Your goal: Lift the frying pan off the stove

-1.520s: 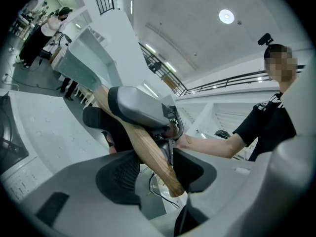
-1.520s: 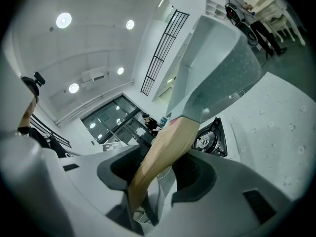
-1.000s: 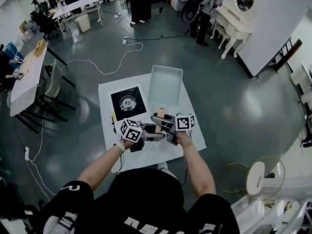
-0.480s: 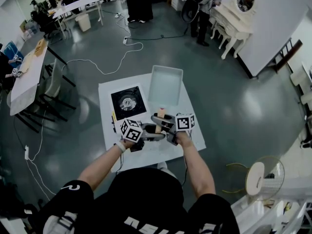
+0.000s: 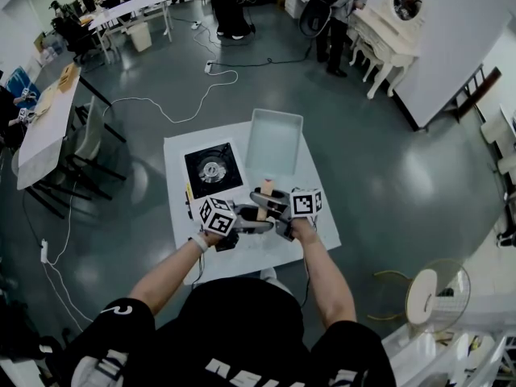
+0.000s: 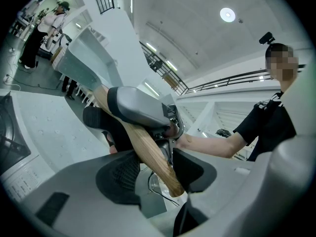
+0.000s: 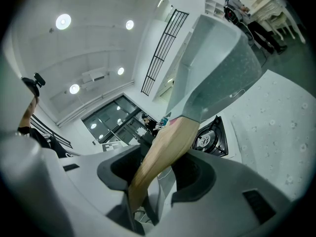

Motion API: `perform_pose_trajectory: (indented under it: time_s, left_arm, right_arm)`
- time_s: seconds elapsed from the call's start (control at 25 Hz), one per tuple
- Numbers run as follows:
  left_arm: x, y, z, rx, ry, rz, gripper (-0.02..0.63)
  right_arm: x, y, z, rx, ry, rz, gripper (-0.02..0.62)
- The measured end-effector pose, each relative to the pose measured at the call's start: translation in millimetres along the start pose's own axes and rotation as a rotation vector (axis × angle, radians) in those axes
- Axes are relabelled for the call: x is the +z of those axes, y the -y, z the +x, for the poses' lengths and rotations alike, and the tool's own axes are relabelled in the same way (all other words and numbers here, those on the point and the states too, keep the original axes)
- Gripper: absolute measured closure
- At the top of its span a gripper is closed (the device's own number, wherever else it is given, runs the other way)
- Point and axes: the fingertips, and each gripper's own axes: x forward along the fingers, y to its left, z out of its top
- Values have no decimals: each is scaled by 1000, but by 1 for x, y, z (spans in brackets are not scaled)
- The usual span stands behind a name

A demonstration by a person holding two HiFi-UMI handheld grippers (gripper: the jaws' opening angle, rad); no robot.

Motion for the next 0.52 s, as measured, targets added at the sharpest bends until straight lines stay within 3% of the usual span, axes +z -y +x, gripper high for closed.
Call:
perform_pose_trajectory:
  time_s: [0.52]
  left_arm:
    - [-4,-5,0,-2,-5,-2,407]
  right_arm:
    - [-4,5,1,0,0,25,410]
